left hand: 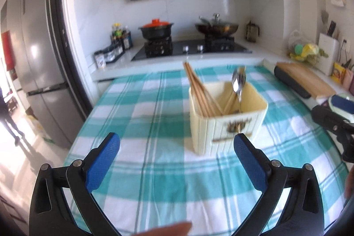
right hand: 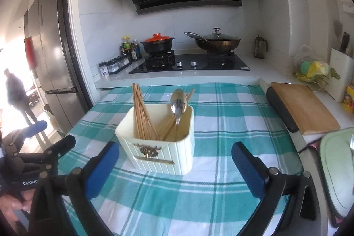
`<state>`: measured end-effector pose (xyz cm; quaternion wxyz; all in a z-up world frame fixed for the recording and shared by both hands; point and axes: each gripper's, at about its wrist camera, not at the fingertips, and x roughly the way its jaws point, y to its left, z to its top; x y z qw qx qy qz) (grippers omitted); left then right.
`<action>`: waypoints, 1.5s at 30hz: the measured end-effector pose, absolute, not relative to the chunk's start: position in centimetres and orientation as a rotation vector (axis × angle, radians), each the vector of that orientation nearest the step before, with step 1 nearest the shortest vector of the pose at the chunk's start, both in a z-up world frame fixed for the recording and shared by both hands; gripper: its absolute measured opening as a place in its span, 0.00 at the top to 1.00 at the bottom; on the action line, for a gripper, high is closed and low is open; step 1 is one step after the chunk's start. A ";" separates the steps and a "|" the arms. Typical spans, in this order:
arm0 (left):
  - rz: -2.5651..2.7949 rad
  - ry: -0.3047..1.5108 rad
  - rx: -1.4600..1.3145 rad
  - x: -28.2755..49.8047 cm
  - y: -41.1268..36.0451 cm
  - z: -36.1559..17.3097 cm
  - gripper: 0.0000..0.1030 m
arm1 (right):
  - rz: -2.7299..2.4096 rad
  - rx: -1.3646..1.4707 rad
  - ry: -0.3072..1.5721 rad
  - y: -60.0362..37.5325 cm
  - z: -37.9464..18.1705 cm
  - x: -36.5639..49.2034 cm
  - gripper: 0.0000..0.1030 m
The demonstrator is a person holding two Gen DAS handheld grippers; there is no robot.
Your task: Organize utensils
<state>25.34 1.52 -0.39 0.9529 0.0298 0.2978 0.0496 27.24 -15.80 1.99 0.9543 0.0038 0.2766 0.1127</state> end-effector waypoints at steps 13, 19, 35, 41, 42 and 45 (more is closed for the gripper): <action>0.057 0.687 0.020 20.9 1.1 -1.3 0.00 | 0.164 -0.079 0.627 -13.9 1.7 20.8 0.00; 0.079 0.692 0.003 20.3 1.3 -0.6 0.00 | 0.177 -0.101 0.631 -13.0 2.1 19.7 0.00; 0.107 0.697 -0.028 20.3 2.1 -0.1 0.00 | 0.193 -0.113 0.616 -12.0 3.6 19.1 0.00; 0.109 0.702 -0.029 20.3 2.1 0.0 0.00 | 0.192 -0.114 0.627 -11.8 3.5 19.1 0.00; 0.111 0.703 -0.028 20.3 2.1 0.0 0.00 | 0.192 -0.115 0.627 -11.8 3.5 19.1 0.00; 0.112 0.702 -0.029 20.2 2.2 0.0 0.00 | 0.196 -0.110 0.628 -11.8 3.5 19.0 0.00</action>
